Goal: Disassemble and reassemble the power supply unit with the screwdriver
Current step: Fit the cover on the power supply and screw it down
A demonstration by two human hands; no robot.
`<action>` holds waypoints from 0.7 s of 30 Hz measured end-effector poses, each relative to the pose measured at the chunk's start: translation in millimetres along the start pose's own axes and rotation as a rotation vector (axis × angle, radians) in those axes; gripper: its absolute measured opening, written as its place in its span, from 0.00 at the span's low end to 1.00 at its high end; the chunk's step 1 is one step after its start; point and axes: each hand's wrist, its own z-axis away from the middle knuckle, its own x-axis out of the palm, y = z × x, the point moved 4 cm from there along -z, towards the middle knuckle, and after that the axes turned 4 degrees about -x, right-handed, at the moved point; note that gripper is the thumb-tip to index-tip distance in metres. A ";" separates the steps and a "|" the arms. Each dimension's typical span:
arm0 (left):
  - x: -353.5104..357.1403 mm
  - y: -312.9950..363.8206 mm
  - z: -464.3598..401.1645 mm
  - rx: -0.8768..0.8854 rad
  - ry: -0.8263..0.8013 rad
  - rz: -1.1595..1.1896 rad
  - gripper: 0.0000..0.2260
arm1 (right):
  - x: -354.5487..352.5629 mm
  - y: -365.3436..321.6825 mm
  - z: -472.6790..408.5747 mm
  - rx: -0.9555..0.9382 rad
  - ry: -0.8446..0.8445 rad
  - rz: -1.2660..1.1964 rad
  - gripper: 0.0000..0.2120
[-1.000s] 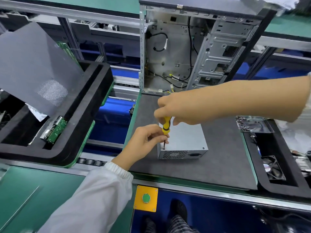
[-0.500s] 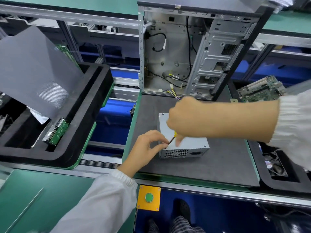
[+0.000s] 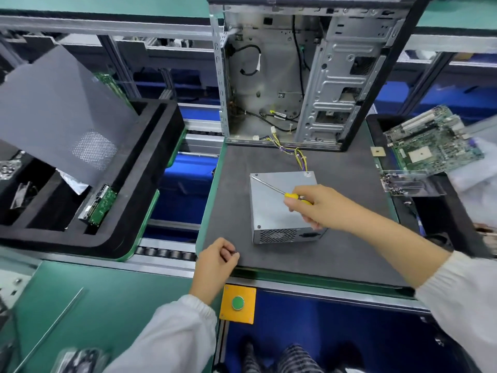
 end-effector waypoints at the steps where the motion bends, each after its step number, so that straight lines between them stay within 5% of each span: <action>1: 0.5 2.2 -0.2 -0.002 0.009 -0.046 0.05 | 12.2 3.4 0.4 -0.001 -0.013 -0.063 0.13; 8: 6.9 1.9 15.6 -0.042 0.088 -0.032 0.08 | 57.8 19.3 14.2 -0.114 0.171 -0.141 0.15; 12: 18.5 -29.3 43.4 -0.276 0.175 0.034 0.09 | 63.8 32.7 33.2 -0.148 0.066 -0.310 0.17; 16: 34.6 -60.8 56.1 -0.472 -0.004 0.017 0.13 | 62.8 41.0 54.8 -0.131 -0.031 -0.408 0.12; 21: 33.6 -64.0 40.3 -0.373 -0.181 -0.131 0.13 | 49.4 45.3 73.1 -0.127 -0.002 -0.409 0.12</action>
